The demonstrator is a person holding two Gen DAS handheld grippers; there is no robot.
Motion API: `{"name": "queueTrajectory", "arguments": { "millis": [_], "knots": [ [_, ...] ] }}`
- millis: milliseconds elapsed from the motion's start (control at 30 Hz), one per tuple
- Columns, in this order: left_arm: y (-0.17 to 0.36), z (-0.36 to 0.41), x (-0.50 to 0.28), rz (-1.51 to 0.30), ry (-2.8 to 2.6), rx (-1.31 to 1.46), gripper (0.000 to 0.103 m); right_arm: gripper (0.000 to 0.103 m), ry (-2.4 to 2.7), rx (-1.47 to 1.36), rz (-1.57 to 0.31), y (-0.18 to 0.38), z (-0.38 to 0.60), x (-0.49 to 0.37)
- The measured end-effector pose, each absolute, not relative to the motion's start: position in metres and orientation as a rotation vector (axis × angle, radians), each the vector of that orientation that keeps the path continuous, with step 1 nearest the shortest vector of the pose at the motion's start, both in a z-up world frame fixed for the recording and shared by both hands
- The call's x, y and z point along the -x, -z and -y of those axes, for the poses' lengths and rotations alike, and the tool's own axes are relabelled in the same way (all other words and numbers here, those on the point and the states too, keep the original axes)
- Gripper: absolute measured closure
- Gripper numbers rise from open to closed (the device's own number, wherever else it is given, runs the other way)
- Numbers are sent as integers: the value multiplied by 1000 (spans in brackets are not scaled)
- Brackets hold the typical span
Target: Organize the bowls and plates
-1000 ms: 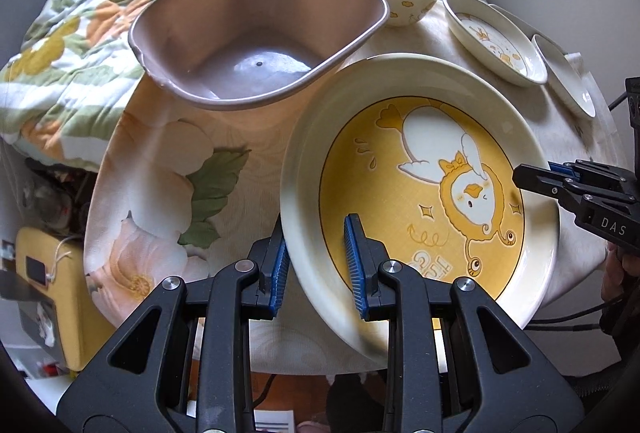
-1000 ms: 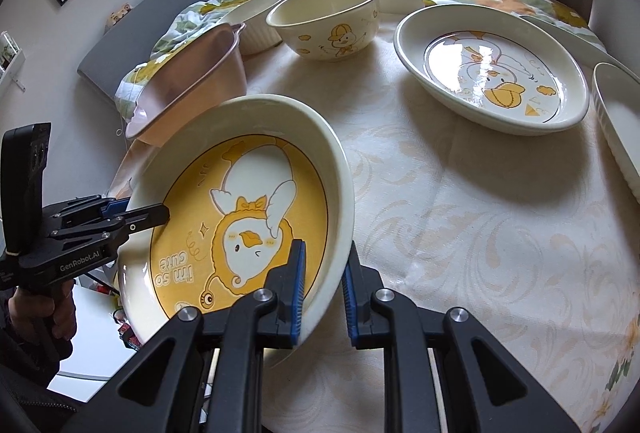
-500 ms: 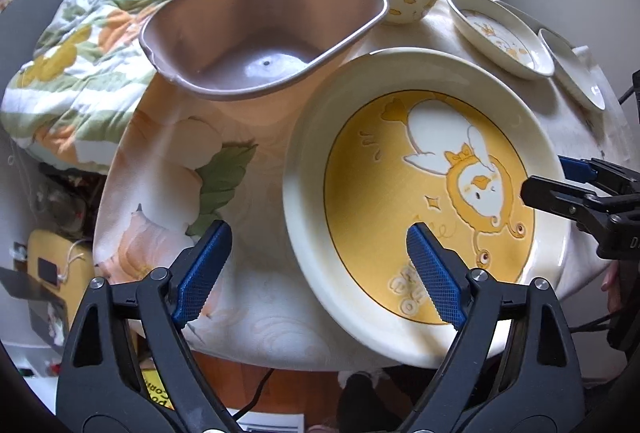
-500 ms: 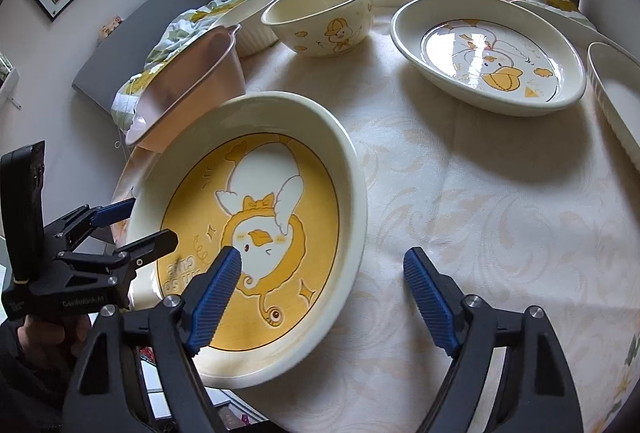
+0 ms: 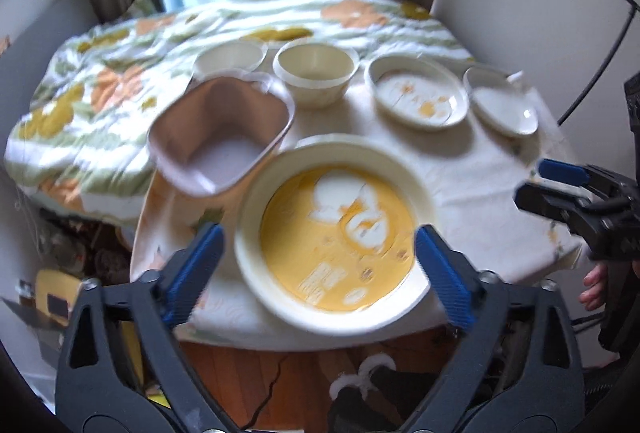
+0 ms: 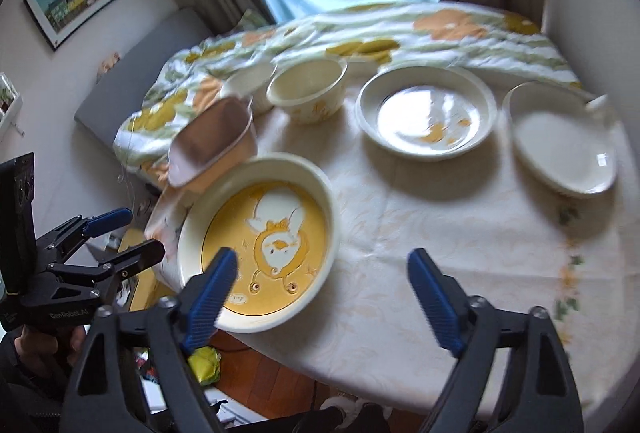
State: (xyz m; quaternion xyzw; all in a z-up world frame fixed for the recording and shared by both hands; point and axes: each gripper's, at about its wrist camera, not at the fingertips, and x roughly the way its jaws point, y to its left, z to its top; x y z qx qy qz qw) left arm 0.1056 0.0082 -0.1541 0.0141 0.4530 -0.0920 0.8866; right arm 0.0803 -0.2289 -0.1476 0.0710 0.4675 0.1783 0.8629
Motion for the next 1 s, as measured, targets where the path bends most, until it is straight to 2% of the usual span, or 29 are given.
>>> {"name": "queueTrajectory", "arguments": {
  "millis": [233, 500, 833, 1000],
  "knots": [
    [111, 67, -146, -837, 375, -25, 0, 0, -190, -113, -891, 108, 298, -61],
    [72, 162, -188, -781, 508, -57, 0, 0, -101, -218, -868, 86, 386, -54],
    [71, 244, -269, -862, 617, -53, 0, 0, -34, -320, -868, 92, 456, -89],
    [98, 274, -324, -943, 668, -131, 0, 0, -54, -446, -906, 118, 472, -119]
  ]
}}
